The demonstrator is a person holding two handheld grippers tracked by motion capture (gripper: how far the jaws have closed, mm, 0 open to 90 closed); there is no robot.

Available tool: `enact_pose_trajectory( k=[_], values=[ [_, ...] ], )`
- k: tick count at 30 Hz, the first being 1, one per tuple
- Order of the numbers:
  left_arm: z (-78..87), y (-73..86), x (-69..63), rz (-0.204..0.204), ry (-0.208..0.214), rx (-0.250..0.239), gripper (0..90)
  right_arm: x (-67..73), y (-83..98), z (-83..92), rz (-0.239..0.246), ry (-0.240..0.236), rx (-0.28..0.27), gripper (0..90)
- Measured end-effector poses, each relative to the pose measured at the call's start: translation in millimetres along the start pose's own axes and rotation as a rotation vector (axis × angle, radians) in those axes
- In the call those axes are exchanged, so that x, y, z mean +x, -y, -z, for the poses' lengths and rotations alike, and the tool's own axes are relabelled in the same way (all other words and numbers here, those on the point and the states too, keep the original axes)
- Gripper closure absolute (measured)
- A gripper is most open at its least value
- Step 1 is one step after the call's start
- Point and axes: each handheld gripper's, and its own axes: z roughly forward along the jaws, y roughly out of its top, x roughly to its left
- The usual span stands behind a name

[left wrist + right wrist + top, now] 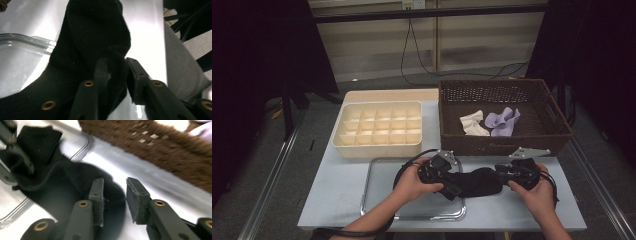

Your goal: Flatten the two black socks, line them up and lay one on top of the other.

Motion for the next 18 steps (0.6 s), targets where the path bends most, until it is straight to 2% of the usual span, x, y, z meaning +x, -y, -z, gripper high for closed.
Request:
enact_pose_trajectory(
  k=[4, 5, 6, 7, 13, 14, 18],
  values=[
    [6.9, 1.0, 1.5, 0.015, -0.017, -0.041, 53.4, 1.8, 6.2, -3.1, 0.02, -0.033, 0.023, 83.6],
    [9.3, 1.2, 2.8, 0.016, -0.019, -0.045, 51.0, 1.6, 7.6, -2.7, 0.023, -0.035, 0.027, 84.7],
    [10.7, 1.7, 3.1, 0.023, -0.041, -0.063, 46.5, 1.6, 8.7, -2.4, 0.028, -0.034, 0.032, 85.2],
    [13.6, 2.1, 4.8, 0.026, -0.032, -0.064, 43.2, 1.5, 9.8, -1.8, 0.031, -0.034, 0.038, 85.7],
    [29.5, 2.6, 5.7, 0.052, -0.041, -0.12, 40.0, 0.9, 14.2, 1.6, 0.045, -0.04, 0.043, 86.0],
    [33.1, 2.8, 6.6, 0.052, -0.051, -0.116, 41.1, 1.0, 14.5, 1.9, 0.045, -0.041, 0.044, 85.9],
    [42.9, 9.0, 12.3, 0.093, -0.075, -0.159, 40.5, 2.1, 14.7, 1.9, 0.057, -0.04, 0.053, 85.9]
  ],
)
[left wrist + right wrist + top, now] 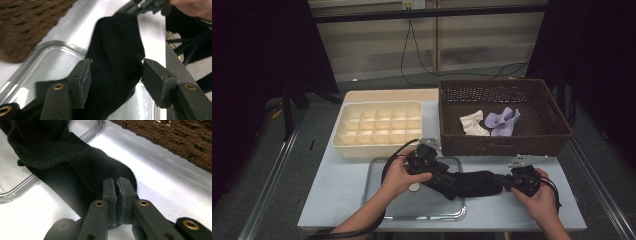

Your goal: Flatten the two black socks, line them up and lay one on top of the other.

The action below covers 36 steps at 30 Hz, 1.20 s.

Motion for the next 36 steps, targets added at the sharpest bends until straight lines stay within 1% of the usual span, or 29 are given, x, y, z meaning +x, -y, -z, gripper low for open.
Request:
enact_pose_trajectory(
  k=[3, 4, 6, 7, 8, 10, 11, 13, 14, 15, 16, 17, 18, 19, 20, 21, 22, 24, 25, 27, 28, 29, 30, 31, 32, 33, 34, 35, 36],
  values=[
    [6.9, 4.2, 6.0, 0.019, -0.043, -0.005, 41.9, -0.2, -0.3, -1.4, 0.01, -0.002, 0.003, 85.9],
    [8.8, 5.9, 8.6, 0.03, -0.044, -0.008, 42.4, -0.1, -0.6, -1.5, 0.014, 0.0, 0.003, 85.8],
    [11.5, 9.4, 12.5, 0.036, -0.08, -0.011, 43.8, 0.2, -1.2, -1.2, 0.01, 0.0, 0.012, 85.8],
    [13.0, 11.2, 15.4, 0.03, -0.108, 0.0, 44.2, -0.2, -1.7, -1.9, 0.013, -0.007, 0.003, 85.7],
    [13.8, 12.2, 17.3, 0.026, -0.125, 0.008, 44.6, -0.1, -2.3, -2.0, 0.015, -0.005, 0.004, 85.6],
    [15.3, 15.0, 22.6, 0.04, -0.168, 0.023, 49.0, -0.3, -2.8, -2.5, 0.019, -0.005, 0.006, 85.6],
    [14.8, 16.5, 24.9, 0.038, -0.183, 0.031, 51.6, -0.1, -3.0, -2.6, 0.018, -0.001, 0.015, 85.6],
    [11.5, 19.0, 29.0, 0.034, -0.208, 0.064, 56.8, 0.0, -3.6, -4.2, 0.021, -0.002, 0.015, 85.6],
    [8.7, 19.9, 30.9, 0.028, -0.205, 0.081, 57.5, 0.7, -3.9, -5.0, 0.014, -0.004, 0.016, 85.6],
    [5.9, 20.2, 30.8, 0.022, -0.228, 0.109, 59.1, 0.6, -4.3, -5.7, 0.024, -0.003, 0.02, 85.6],
    [3.0, 20.4, 31.2, 0.008, -0.228, 0.138, 62.8, 1.2, -4.4, -6.5, 0.018, -0.004, 0.022, 85.6],
    [1.7, 20.5, 30.9, 0.008, -0.232, 0.146, 66.4, 1.7, -4.6, -7.3, 0.019, -0.003, 0.023, 85.7],
    [0.6, 20.6, 31.1, 0.015, -0.232, 0.155, 70.3, 1.5, -4.6, -7.6, 0.023, -0.003, 0.021, 85.7],
    [1.1, 19.8, 31.9, 0.019, -0.235, 0.167, 77.2, 1.4, -4.7, -7.7, 0.022, -0.002, 0.021, 85.7],
    [1.9, 18.5, 32.0, 0.04, -0.224, 0.164, 80.8, 1.3, -4.7, -7.2, 0.021, -0.003, 0.022, 85.7],
    [3.8, 16.7, 32.0, 0.037, -0.22, 0.175, 84.0, 1.0, -4.9, -6.7, 0.029, 0.001, 0.018, 85.8],
    [5.1, 15.9, 31.0, 0.05, -0.216, 0.154, 85.1, 1.0, -4.8, -6.2, 0.034, 0.003, 0.011, 85.9],
    [11.1, 14.6, 29.0, 0.053, -0.23, 0.13, 85.2, 0.9, -5.3, -4.2, 0.029, 0.006, 0.004, 85.9],
    [15.0, 14.5, 28.7, 0.051, -0.229, 0.118, 85.2, 0.0, -5.6, -2.7, 0.034, 0.005, -0.005, 85.9],
    [22.9, 16.1, 28.2, 0.071, -0.222, 0.074, 85.2, -1.2, -7.0, 1.3, 0.032, 0.018, -0.016, 85.9],
    [26.7, 17.0, 28.0, 0.074, -0.229, 0.065, 85.1, -1.7, -7.4, 3.5, 0.026, 0.022, -0.024, 85.9],
    [29.9, 18.8, 28.3, 0.081, -0.222, 0.06, 85.0, -2.6, -7.5, 5.4, 0.028, 0.022, -0.033, 85.9],
    [31.7, 20.9, 28.5, 0.082, -0.228, 0.058, 84.9, -2.5, -7.5, 7.0, 0.023, 0.022, -0.032, 85.9],
    [31.5, 23.3, 29.2, 0.089, -0.227, 0.063, 84.8, -2.7, -7.1, 7.2, 0.03, 0.015, -0.032, 85.8],
    [31.2, 24.8, 29.7, 0.091, -0.231, 0.079, 84.5, -2.0, -6.3, 6.9, 0.029, 0.017, -0.03, 85.6],
    [29.2, 26.5, 30.0, 0.099, -0.231, 0.076, 84.4, -1.2, -5.5, 5.8, 0.031, 0.017, -0.023, 85.0],
    [27.7, 27.2, 30.5, 0.1, -0.23, 0.091, 84.4, -0.4, -4.8, 4.6, 0.03, 0.021, -0.013, 83.4],
    [25.8, 27.8, 30.5, 0.102, -0.233, 0.085, 84.5, 0.6, -4.4, 4.1, 0.021, 0.034, -0.002, 80.0],
    [25.6, 27.3, 30.4, 0.101, -0.232, 0.099, 84.4, 0.7, -4.1, 3.4, 0.019, 0.049, 0.001, 76.0]
  ],
)
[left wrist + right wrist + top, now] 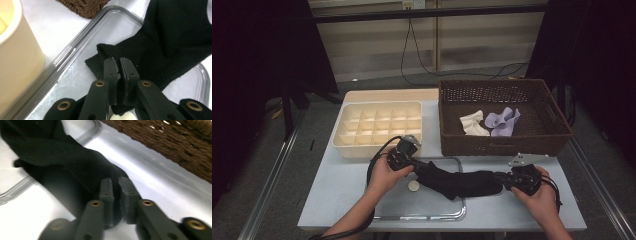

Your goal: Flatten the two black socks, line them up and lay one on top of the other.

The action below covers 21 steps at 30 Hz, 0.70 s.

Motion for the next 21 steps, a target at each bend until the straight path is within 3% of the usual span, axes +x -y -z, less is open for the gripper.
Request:
enact_pose_trajectory(
  k=[6, 8, 10, 15, 16, 21],
  values=[
    [-5.5, 2.5, 0.3, 0.007, 0.01, 0.005, 84.3, -3.8, 4.9, -4.1, -0.049, 0.041, 0.031, 59.9],
    [-6.0, 2.6, -0.4, 0.002, 0.002, 0.016, 84.1, -4.2, 8.3, -9.1, -0.049, 0.027, 0.06, 67.3],
    [-6.1, 2.3, -1.0, -0.002, 0.0, 0.015, 84.1, -3.7, 8.9, -9.7, -0.048, 0.009, 0.046, 84.2],
    [-6.9, 1.3, -1.0, 0.005, 0.006, -0.006, 84.3, -9.6, 7.5, -6.8, -0.071, 0.039, 0.03, 86.7],
    [-6.0, 0.1, -0.7, -0.008, -0.002, -0.002, 84.3, -11.9, 7.5, -6.6, -0.072, 0.036, 0.025, 86.8],
    [-3.6, -1.7, -0.6, 0.004, -0.002, -0.053, 84.3, -22.8, 7.3, -2.3, -0.083, 0.069, -0.012, 86.4]
  ],
)
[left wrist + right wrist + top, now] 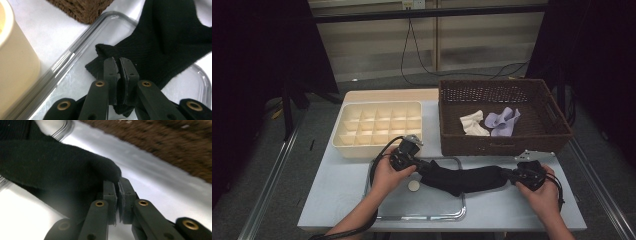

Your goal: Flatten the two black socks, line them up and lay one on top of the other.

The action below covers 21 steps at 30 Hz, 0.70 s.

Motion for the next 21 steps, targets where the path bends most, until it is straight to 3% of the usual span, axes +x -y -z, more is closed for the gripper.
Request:
enact_pose_trajectory(
  k=[4, 5, 8, 10, 15, 18, 21],
  values=[
    [-2.9, 1.9, -0.7, 0.006, 0.036, -0.001, 84.2, -2.0, 1.0, 3.7, -0.013, -0.018, 0.007, 79.9],
    [-2.4, 1.1, -2.3, -0.002, 0.021, 0.013, 84.2, -1.5, 0.6, 5.1, -0.012, -0.019, 0.017, 78.0],
    [-2.3, 0.1, -3.4, -0.003, 0.039, -0.003, 83.7, 1.3, -1.5, 8.8, -0.006, -0.035, 0.035, 70.1],
    [-0.4, -0.7, -3.9, -0.008, 0.024, 0.005, 83.7, 2.0, -2.8, 11.6, -0.006, -0.025, 0.044, 68.4],
    [0.1, -0.2, -3.5, -0.001, 0.033, -0.009, 83.6, 4.8, -2.3, 16.5, -0.002, -0.034, 0.045, 58.3],
    [-1.2, -0.2, -3.2, 0.003, 0.053, -0.017, 83.6, 5.8, -0.3, 19.3, -0.01, -0.043, 0.032, 56.5],
    [0.2, -0.8, -4.5, 0.007, 0.044, -0.016, 83.6, 6.8, -3.5, 21.6, -0.013, -0.039, 0.009, 56.4]
  ],
)
